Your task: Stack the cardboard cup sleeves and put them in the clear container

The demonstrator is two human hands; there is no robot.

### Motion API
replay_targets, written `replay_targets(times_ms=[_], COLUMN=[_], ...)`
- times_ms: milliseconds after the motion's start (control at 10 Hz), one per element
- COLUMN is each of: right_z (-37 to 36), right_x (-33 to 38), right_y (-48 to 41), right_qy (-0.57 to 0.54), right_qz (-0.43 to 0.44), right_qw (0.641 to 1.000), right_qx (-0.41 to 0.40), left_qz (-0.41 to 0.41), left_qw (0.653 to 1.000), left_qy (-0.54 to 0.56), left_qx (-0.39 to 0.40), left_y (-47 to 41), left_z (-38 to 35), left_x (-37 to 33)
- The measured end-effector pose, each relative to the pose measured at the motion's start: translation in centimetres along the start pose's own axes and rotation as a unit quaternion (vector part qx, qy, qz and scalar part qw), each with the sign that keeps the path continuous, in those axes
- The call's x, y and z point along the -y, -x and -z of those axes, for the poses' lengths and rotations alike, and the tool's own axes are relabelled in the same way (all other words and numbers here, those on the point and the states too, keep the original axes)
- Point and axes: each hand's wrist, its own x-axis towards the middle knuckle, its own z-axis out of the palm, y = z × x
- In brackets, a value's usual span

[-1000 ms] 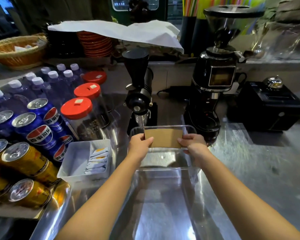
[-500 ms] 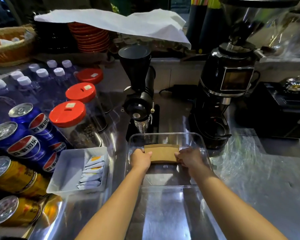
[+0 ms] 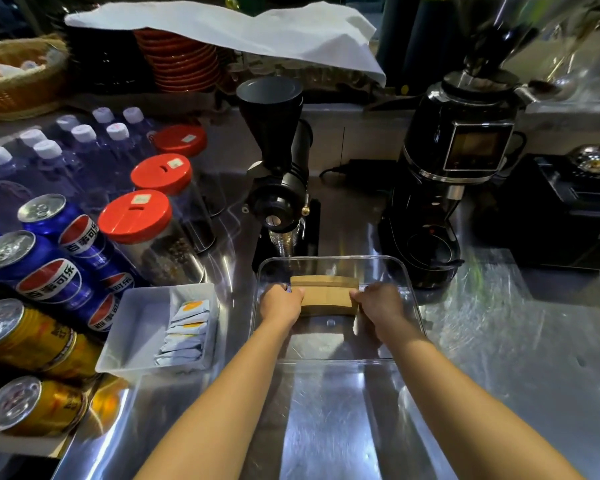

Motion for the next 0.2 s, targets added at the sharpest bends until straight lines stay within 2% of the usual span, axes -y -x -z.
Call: replay_targets(times_ms=[100, 200], right_z=[0.8, 2.3], right_x=[0.8, 2.5], right_y=[1.3, 2.2], right_qy=[-0.010, 0.036], right_qz=[0.031, 0.091], right_qw=[0.999, 0.994], right_qx=[0.020, 0.048], left_qz=[-0.009, -0.095], left_qw=[1.000, 0.995], left_qy=[0.008, -0.023], left_qx=[-0.003, -0.034], left_y=[0.8, 2.5], left_z=[0.6, 1.6], left_x=[-0.6, -1.4])
